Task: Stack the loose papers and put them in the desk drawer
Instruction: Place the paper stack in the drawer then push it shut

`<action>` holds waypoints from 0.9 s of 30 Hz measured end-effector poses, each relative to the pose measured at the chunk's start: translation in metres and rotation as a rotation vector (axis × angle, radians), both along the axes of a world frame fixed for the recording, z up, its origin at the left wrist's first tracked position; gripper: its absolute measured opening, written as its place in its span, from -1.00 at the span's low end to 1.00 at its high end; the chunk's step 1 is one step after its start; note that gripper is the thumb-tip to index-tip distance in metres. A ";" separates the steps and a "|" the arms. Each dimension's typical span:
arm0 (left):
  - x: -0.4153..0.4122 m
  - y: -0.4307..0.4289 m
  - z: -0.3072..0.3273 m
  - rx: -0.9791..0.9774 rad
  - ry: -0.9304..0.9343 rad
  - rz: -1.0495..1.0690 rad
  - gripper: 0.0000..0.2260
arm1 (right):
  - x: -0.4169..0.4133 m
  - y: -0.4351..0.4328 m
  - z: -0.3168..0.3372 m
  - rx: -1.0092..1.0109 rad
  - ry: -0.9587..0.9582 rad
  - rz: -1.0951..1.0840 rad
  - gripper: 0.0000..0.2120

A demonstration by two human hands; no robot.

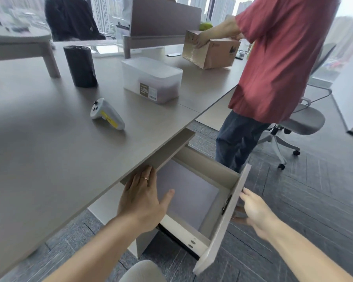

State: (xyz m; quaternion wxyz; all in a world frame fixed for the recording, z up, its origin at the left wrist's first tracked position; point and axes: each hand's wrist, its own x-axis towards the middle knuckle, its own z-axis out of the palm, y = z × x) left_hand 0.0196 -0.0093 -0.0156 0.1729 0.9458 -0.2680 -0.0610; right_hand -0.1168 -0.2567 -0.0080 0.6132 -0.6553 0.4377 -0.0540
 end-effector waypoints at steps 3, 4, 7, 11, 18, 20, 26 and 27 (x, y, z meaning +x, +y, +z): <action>-0.002 0.001 0.000 -0.007 -0.007 0.006 -0.16 | 0.027 0.006 -0.012 0.058 -0.040 0.028 -0.65; -0.002 0.003 0.000 -0.001 -0.014 0.001 -0.16 | 0.037 0.010 -0.017 0.081 -0.063 0.038 -0.64; 0.000 0.006 -0.002 0.019 -0.042 -0.029 -0.17 | 0.069 0.019 -0.028 0.145 -0.111 0.051 -0.59; 0.002 0.007 -0.006 0.012 -0.077 -0.025 -0.22 | 0.106 0.040 -0.030 0.158 -0.135 0.063 -0.55; 0.003 0.007 -0.009 0.021 -0.090 -0.049 -0.29 | 0.147 0.068 -0.029 0.189 -0.199 0.116 -0.52; 0.003 0.007 -0.008 0.027 -0.105 -0.060 -0.28 | 0.155 0.076 -0.026 0.159 -0.214 0.141 -0.55; 0.004 0.008 -0.019 -0.058 -0.204 -0.041 -0.43 | 0.174 0.091 -0.026 0.158 -0.221 0.126 -0.48; 0.004 0.008 -0.019 -0.060 -0.207 -0.044 -0.42 | 0.176 0.093 -0.024 0.153 -0.223 0.130 -0.48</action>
